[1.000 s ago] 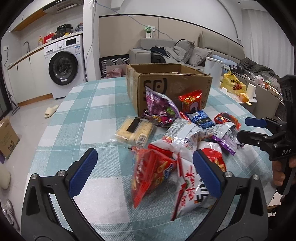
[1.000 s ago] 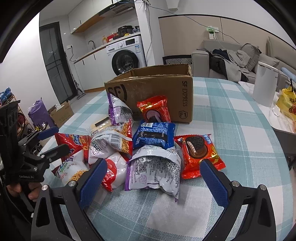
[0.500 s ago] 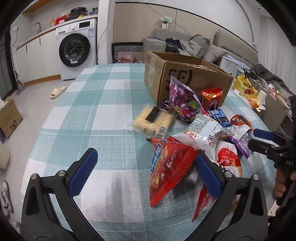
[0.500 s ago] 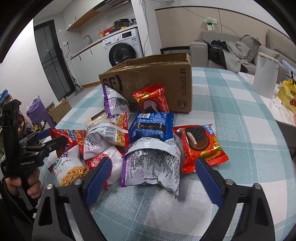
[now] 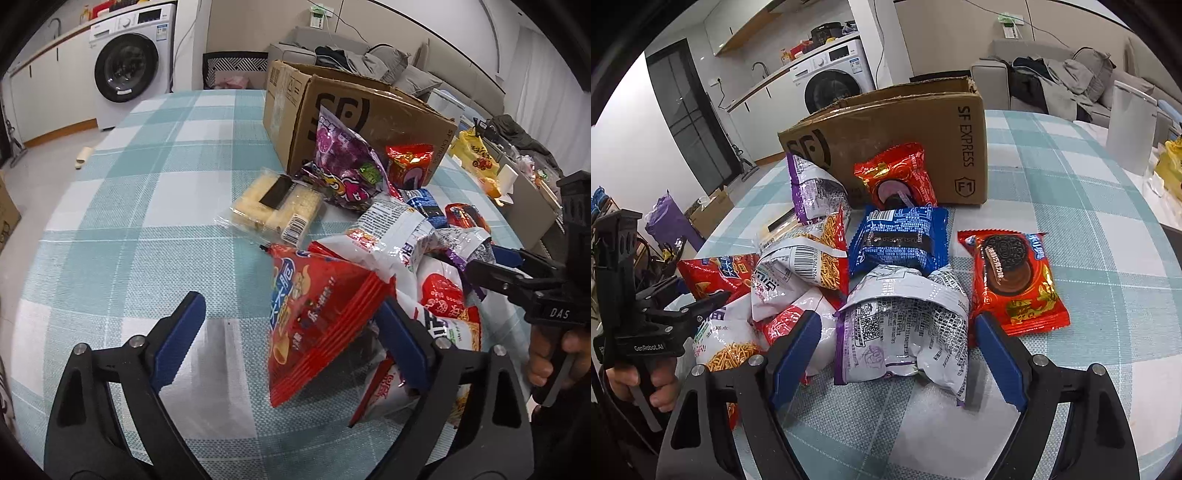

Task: Organize snacks
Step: 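Grasp the red chip bag with the left gripper while the right gripper grasps the white snack bag, then lift both held bags and carry them over the cardboard box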

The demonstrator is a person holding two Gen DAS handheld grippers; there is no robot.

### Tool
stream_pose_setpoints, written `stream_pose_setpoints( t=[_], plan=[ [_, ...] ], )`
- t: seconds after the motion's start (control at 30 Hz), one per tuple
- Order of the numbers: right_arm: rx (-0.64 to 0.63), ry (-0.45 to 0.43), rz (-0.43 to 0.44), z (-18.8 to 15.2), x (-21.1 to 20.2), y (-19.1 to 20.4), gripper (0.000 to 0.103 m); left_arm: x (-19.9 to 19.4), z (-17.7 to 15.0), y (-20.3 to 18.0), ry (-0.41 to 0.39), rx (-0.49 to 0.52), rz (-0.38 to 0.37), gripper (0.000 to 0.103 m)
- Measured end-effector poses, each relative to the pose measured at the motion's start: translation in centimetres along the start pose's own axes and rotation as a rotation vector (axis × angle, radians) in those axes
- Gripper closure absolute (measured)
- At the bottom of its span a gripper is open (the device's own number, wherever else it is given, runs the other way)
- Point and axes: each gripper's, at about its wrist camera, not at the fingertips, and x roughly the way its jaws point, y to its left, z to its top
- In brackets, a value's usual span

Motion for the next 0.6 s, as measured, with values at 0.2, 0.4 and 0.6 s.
stream_pose_setpoints(
  t=[0.2, 0.4, 0.6],
  plan=[
    [-0.004, 0.018, -0.006, 0.0, 0.5, 0.2, 0.020, 1.2, 0.5, -0.5, 0.037, 0.006, -0.066, 0.033],
    [0.019, 0.018, 0.000, -0.2, 0.2, -0.3, 0.033, 1.7, 0.7, -0.8, 0.044, 0.008, -0.097, 0.051],
    [0.020, -0.005, 0.002, -0.6, -0.4, -0.5, 0.050, 1.0, 0.3, -1.3, 0.021, 0.016, -0.108, 0.057]
  ],
)
